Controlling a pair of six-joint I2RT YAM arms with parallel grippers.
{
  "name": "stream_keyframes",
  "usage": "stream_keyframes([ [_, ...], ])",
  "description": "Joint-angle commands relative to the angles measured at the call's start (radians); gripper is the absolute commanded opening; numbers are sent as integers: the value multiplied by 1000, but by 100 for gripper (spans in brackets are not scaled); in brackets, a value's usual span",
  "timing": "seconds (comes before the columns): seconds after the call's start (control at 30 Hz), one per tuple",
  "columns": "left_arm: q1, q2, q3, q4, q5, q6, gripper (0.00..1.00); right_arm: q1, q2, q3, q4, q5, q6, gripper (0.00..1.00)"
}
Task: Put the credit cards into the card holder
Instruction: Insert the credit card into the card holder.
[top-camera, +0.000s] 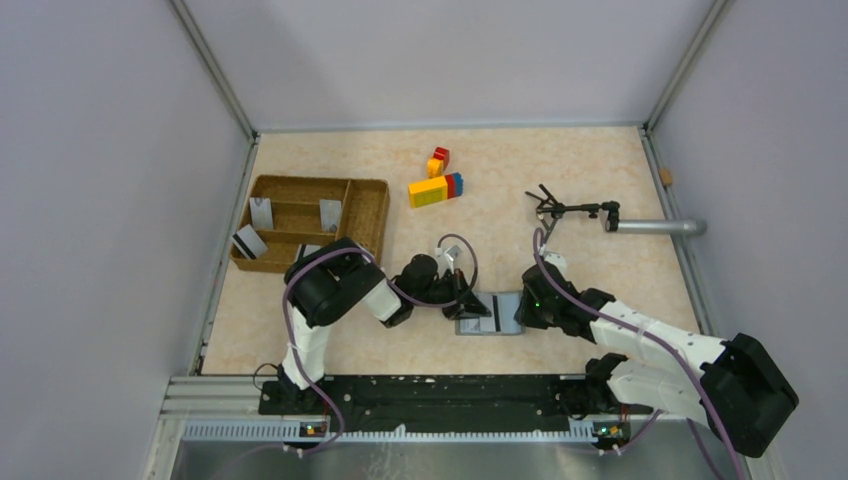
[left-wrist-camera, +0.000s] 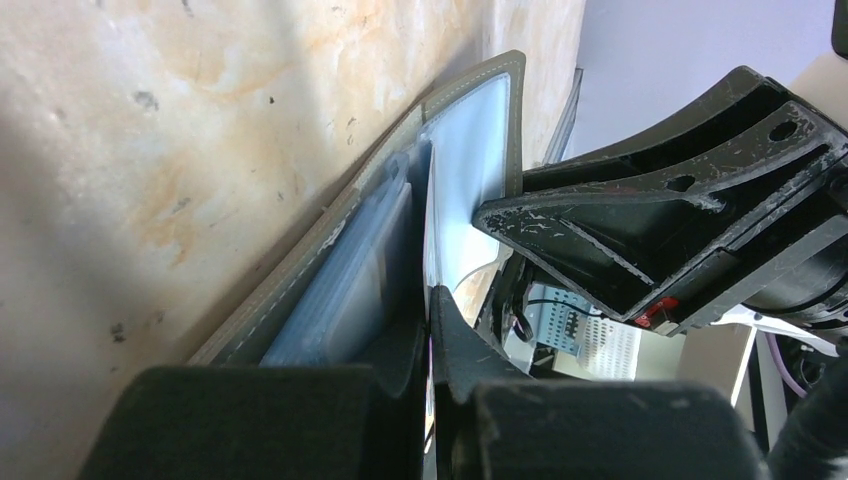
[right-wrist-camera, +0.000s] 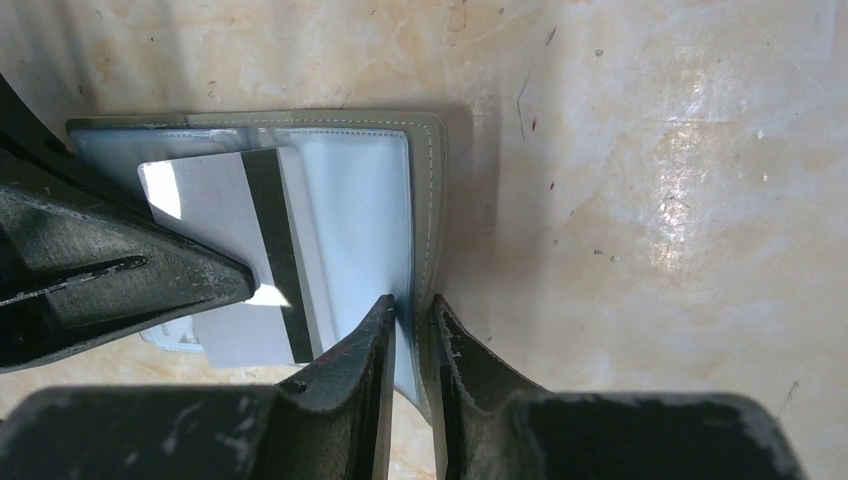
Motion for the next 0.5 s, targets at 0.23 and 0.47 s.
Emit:
stream_keyframes([
  [0.23, -13, 80, 25, -38, -26, 13, 0, -1, -9, 5, 17, 4, 4, 16],
  [0.47, -22, 67, 53, -133, -47, 42, 5, -1, -12, 6, 13, 10, 7, 12],
])
